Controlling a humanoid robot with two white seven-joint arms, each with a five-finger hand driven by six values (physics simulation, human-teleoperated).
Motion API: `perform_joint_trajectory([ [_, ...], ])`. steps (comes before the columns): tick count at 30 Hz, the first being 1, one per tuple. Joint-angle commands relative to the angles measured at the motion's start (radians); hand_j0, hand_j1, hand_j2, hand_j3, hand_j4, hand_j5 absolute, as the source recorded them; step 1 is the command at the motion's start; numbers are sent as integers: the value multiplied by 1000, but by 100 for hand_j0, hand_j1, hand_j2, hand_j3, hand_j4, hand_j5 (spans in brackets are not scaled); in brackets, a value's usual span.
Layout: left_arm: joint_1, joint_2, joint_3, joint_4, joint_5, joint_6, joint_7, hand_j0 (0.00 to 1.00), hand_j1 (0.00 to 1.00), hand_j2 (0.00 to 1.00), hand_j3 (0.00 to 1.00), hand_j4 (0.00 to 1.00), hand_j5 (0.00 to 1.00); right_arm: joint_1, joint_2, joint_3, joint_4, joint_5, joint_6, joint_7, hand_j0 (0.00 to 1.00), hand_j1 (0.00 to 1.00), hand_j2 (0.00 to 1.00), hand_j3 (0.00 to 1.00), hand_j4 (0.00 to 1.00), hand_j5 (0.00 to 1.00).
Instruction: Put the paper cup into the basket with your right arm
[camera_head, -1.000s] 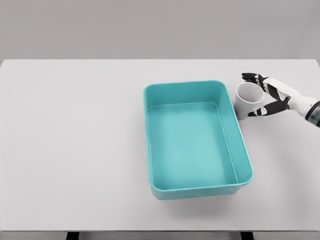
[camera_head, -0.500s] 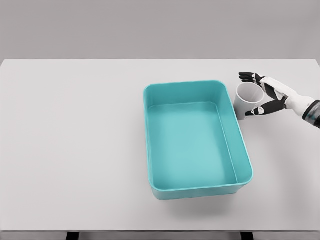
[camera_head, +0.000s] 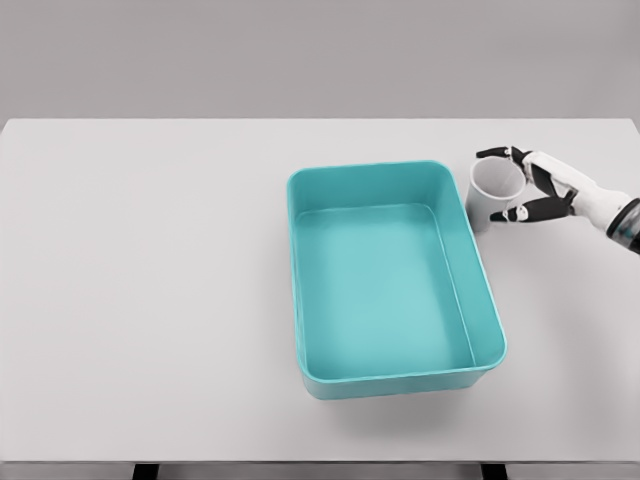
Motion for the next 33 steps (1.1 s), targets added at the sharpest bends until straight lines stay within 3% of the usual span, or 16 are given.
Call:
perform_joint_trajectory([
  [1,0,0,0,0,0,0,-1,100,100,100,100,100,100,0,-3,-10,-2,-8,0,0,81,81,81,81,81,81],
  [12,0,0,0,0,0,0,-1,100,100,100,100,100,100,-3,-11,-62,-17,-11,-5,0,82,82,82,82,82,82],
  [33,-2,0,0,0,0,0,-1,100,100,100,100,100,100,-9,-17,-64,-106,-14,-26,0,76,76,76,76,76,76],
])
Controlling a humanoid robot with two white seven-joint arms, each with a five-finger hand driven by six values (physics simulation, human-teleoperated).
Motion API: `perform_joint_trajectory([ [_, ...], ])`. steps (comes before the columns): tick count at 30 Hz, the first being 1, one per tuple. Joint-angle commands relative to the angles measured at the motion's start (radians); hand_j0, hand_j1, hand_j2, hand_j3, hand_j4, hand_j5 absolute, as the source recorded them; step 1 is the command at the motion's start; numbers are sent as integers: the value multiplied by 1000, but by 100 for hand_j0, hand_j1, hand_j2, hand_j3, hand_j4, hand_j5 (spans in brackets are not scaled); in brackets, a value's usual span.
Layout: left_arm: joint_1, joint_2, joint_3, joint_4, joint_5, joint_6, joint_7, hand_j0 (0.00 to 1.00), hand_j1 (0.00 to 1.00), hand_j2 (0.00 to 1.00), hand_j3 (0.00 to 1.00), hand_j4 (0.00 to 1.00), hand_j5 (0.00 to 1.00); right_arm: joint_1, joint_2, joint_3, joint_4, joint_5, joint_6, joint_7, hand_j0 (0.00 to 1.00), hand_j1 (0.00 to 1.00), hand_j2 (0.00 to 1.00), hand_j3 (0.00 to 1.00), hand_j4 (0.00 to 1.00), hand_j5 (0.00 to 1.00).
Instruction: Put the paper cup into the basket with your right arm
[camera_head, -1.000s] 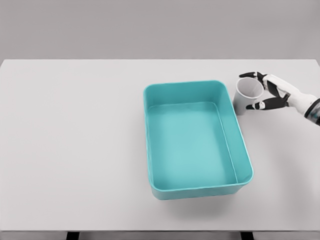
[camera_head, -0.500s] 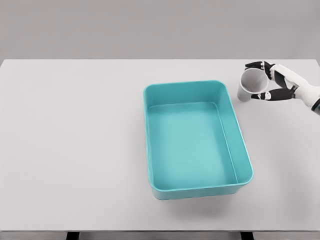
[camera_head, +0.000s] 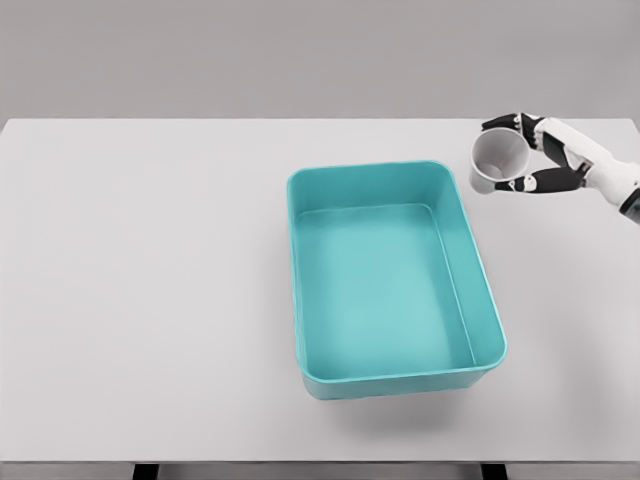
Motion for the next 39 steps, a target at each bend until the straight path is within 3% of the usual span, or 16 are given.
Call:
perform_joint_trajectory([
  [1,0,0,0,0,0,0,1,100,100,100,100,100,100,0,-2,-1,-18,-6,-8,0,76,76,76,76,76,76],
  [9,0,0,0,0,0,0,-1,100,100,100,100,100,100,3,-2,-81,-96,-4,-8,0,76,76,76,76,76,76],
  [16,-2,0,0,0,0,0,-1,100,100,100,100,100,100,6,-3,-116,-231,-1,-4,0,76,76,76,76,76,76],
  [24,-2,0,0,0,0,0,-1,100,100,100,100,100,100,12,0,-40,-400,13,0,0,76,76,76,76,76,76],
  [29,0,0,0,0,0,0,1,100,100,100,100,100,100,15,-2,17,-460,26,-3,0,76,76,76,76,76,76],
  [39,-2,0,0,0,0,0,-1,100,100,100,100,100,100,43,-6,89,-500,105,-29,0,77,77,77,77,77,77],
])
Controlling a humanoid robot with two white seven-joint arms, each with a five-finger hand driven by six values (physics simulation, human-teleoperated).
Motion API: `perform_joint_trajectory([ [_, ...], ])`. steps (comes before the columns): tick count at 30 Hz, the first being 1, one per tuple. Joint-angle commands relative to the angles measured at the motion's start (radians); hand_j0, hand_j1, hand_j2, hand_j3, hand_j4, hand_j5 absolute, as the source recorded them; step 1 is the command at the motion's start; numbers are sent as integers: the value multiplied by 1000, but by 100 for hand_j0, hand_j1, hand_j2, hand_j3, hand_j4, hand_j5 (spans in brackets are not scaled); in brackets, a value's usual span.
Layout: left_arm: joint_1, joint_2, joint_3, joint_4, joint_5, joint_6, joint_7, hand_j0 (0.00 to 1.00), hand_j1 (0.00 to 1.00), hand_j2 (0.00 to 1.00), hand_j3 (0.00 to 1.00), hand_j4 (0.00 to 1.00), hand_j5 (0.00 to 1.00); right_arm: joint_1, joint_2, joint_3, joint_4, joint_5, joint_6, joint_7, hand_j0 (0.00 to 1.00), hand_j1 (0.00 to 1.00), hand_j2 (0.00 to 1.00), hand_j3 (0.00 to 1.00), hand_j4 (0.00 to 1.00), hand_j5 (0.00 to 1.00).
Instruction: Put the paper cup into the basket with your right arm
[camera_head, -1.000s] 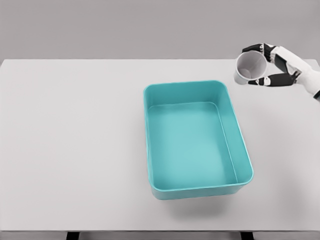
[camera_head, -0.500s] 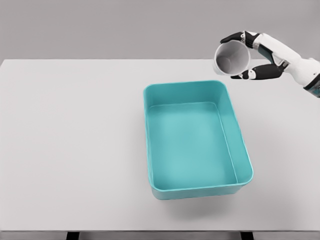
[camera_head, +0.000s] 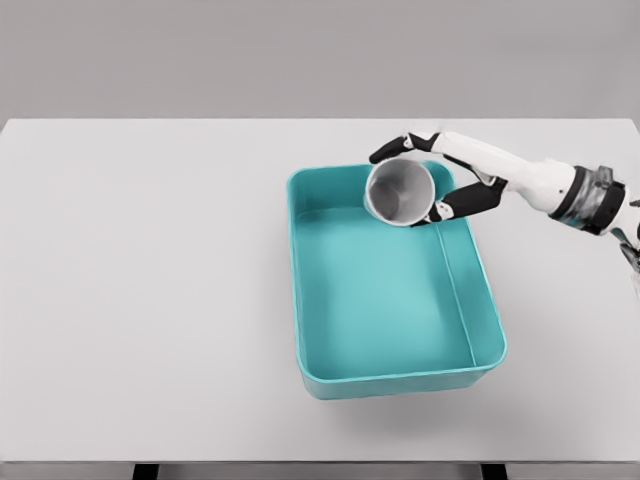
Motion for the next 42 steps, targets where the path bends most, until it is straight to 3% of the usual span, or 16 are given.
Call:
perform_joint_trajectory([
  [1,-2,0,0,0,0,0,0,100,100,100,100,100,100,0,-2,11,-5,19,-6,-1,77,77,77,77,77,77],
  [22,0,0,0,0,0,0,1,100,100,100,100,100,100,9,0,45,-39,386,5,-1,77,77,77,77,77,77],
  [23,-2,0,0,0,0,0,0,100,100,100,100,100,100,9,2,45,-39,403,8,-1,81,81,81,81,81,81],
  [24,-2,0,0,-1,0,0,0,100,100,100,100,100,100,9,5,45,-39,406,12,-1,100,100,100,100,100,100],
  [27,-2,0,0,0,0,0,0,100,100,100,100,100,100,8,12,48,-41,406,54,-1,100,100,100,100,100,100],
  [42,-2,0,0,0,0,0,0,100,100,100,100,100,100,2,12,39,-59,384,54,-1,100,100,100,100,100,100],
])
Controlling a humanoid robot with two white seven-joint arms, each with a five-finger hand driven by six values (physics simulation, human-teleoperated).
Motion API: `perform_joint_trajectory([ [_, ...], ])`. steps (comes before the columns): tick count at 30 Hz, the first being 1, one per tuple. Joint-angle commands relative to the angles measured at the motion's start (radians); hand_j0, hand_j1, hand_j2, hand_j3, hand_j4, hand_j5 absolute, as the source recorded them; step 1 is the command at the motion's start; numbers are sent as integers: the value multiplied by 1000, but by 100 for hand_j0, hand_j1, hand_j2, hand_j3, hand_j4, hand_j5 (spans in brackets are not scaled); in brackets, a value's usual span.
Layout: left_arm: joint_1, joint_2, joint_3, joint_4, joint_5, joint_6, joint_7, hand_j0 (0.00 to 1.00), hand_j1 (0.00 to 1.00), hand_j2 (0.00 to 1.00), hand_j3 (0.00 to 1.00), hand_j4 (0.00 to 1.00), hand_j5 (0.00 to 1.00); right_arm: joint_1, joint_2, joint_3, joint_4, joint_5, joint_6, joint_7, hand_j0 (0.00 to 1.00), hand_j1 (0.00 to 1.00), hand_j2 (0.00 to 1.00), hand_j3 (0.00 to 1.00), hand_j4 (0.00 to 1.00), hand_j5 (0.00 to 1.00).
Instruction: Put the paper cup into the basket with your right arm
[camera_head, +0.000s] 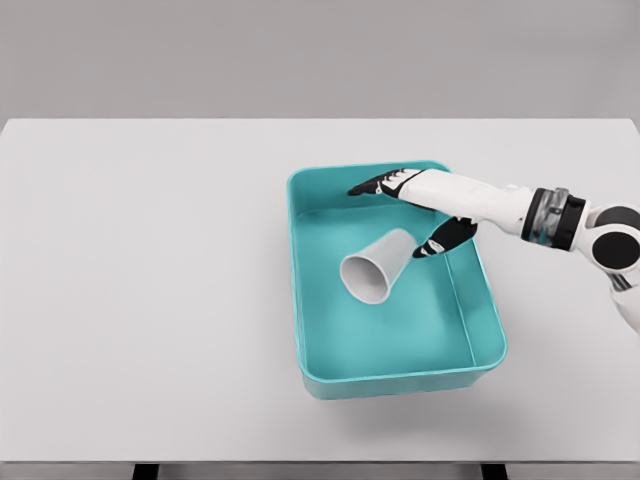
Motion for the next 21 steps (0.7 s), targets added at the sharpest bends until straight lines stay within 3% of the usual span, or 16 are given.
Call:
perform_joint_trajectory([
  [1,2,0,0,0,0,0,1,100,100,100,100,100,100,0,-6,-14,-12,-61,-2,0,100,100,100,100,100,100],
  [3,2,0,0,-1,0,0,-1,100,100,100,100,100,100,11,-17,-77,-23,-182,-11,0,100,100,100,100,100,100],
  [5,2,0,0,0,0,0,-1,100,100,100,100,100,100,54,-17,-220,-22,-398,-34,0,100,100,100,100,100,100],
  [8,0,0,0,0,0,0,-1,100,100,100,100,100,100,121,-46,-371,-12,-497,-45,0,100,100,100,100,100,100],
  [12,0,0,0,0,0,0,-1,100,100,100,100,100,100,250,-56,-574,84,-480,-51,0,100,100,100,100,100,100],
  [15,0,0,0,0,0,0,-1,100,100,100,100,100,100,282,-47,-572,124,-388,-51,0,100,100,100,100,100,100],
  [21,0,0,0,0,0,0,-1,100,100,100,100,100,100,287,-40,-571,155,-382,-51,0,100,100,100,100,100,100],
])
